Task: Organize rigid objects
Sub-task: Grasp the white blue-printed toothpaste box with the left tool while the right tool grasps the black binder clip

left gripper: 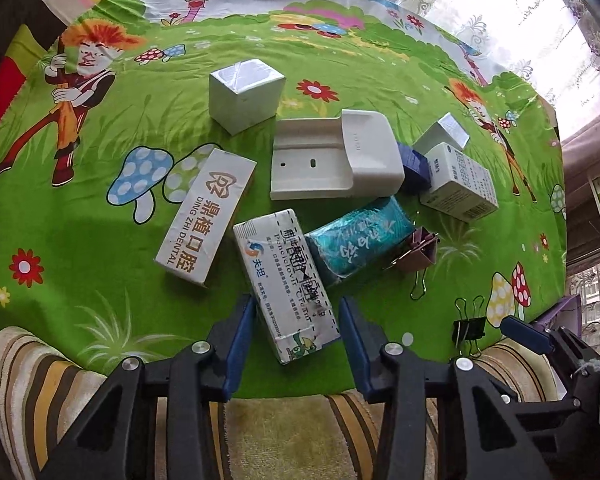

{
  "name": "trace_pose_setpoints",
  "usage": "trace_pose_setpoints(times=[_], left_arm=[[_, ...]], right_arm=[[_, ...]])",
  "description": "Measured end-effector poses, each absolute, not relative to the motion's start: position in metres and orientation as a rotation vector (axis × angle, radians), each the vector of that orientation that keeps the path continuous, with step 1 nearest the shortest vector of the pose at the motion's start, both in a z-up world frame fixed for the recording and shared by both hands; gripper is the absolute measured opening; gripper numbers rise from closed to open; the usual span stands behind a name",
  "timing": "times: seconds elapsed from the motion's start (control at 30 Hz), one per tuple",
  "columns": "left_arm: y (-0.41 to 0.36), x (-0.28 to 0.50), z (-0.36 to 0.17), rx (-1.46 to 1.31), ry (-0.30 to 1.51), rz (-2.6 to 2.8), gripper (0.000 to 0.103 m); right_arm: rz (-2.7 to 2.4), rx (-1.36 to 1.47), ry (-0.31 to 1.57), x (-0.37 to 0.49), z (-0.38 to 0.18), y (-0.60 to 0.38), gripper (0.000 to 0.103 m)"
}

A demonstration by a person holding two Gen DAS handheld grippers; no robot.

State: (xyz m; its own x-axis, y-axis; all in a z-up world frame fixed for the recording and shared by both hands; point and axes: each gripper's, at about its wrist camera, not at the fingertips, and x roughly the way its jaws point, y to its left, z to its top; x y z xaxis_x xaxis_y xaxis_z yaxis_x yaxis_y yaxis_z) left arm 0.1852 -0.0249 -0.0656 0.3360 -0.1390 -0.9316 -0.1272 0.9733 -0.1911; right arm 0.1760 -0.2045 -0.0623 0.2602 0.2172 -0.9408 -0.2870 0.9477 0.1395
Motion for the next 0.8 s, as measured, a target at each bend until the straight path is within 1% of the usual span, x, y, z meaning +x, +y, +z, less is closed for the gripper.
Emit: trace_pose_setpoints(times=[0.03,0.13,0.2,0.23,0.27,0.3,0.4,0.5,0.63,0.8], left_arm=[[-0.025,0.186,-0.068,-0.243,1.238,-0.006,0.044],[-0.027,0.19,-0.071,-0.231,1.249,0.0,0.042],[-0.027,0.191,-0.073,-0.225,1.25,0.004,0.041],[-0.027,0.191,-0.073,-0.223,1.248,0.006,0.039],[-0.027,0.191,-0.073,-0.221,1.248,0.008,0.038],[-0.027,0.192,-0.073,-0.218,1.247,0.013,0.034],[-0.026,0.192,-0.073,-0.228,1.244,0.008,0.034],[-0.023,0.189,-0.072,-0.259,1.236,-0.002,0.034],[-0.017,0.179,-0.062,-0.309,1.193,-0.009,0.034],[-0.007,0.164,-0.044,-0.373,1.111,-0.028,0.034]], right_arm=[[0.341,-0.065,1.263,0.177,-0.063,-0.204,0.085],[0.329,-0.058,1.267,0.183,-0.066,-0.204,0.076],[0.325,-0.052,1.279,0.189,-0.07,-0.202,0.066],[0.325,-0.05,1.289,0.19,-0.072,-0.201,0.063],[0.322,-0.05,1.292,0.191,-0.073,-0.202,0.057],[0.32,-0.048,1.288,0.191,-0.073,-0.203,0.05],[0.333,-0.031,1.284,0.19,-0.073,-0.205,0.037],[0.348,-0.004,1.28,0.188,-0.074,-0.206,0.028],[0.367,0.024,1.256,0.183,-0.07,-0.213,0.023],[0.393,0.07,1.206,0.174,-0.058,-0.222,0.022]])
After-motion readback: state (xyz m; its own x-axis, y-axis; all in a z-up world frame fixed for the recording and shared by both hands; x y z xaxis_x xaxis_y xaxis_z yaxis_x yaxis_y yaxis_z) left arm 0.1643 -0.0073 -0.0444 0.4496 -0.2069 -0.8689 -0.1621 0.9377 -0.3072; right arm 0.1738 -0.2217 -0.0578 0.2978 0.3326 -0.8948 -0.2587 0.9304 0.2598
